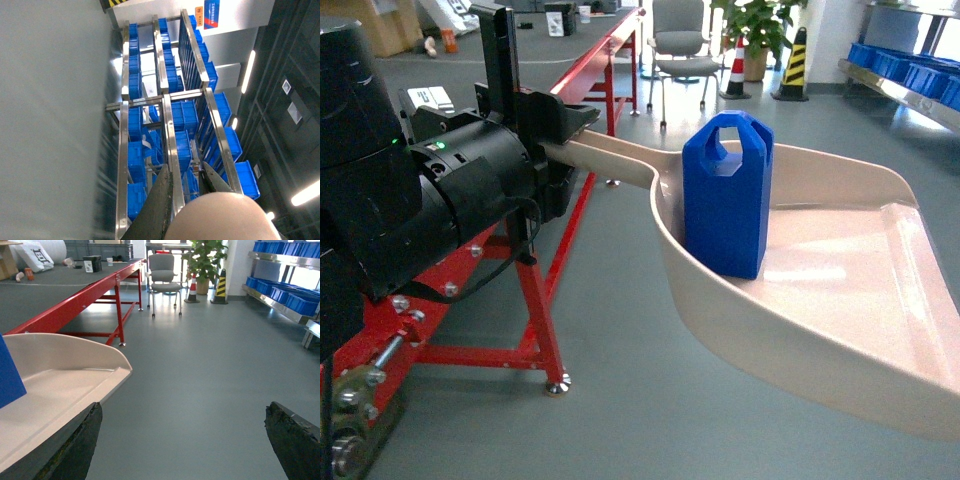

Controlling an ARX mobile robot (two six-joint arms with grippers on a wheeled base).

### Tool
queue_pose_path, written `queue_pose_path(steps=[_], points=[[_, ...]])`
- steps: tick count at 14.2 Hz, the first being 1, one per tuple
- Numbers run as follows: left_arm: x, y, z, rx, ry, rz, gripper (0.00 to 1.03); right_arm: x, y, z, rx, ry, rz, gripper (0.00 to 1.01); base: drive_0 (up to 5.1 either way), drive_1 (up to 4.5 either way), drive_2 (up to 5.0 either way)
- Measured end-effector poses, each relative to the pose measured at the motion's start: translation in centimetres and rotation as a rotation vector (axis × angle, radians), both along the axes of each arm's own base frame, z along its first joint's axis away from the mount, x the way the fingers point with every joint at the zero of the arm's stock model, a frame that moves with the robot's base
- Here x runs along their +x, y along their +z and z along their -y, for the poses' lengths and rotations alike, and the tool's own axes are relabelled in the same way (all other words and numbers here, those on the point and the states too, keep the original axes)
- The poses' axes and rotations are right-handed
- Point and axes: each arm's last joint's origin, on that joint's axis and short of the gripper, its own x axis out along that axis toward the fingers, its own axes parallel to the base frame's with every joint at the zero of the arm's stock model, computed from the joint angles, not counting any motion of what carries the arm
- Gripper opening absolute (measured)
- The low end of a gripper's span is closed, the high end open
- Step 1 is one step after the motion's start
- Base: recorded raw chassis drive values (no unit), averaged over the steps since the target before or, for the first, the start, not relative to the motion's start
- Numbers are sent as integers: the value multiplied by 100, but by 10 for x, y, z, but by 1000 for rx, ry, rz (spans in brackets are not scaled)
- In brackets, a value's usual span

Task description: Place part in tray to right shelf

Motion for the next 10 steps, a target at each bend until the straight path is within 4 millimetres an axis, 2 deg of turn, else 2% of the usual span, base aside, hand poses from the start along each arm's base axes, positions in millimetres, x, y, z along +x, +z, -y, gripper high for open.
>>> queue_pose_path(steps=[10], points=[[0,0,0,1,-1,-2,13,0,0,0,0,0,0,98,504,-242,-242]])
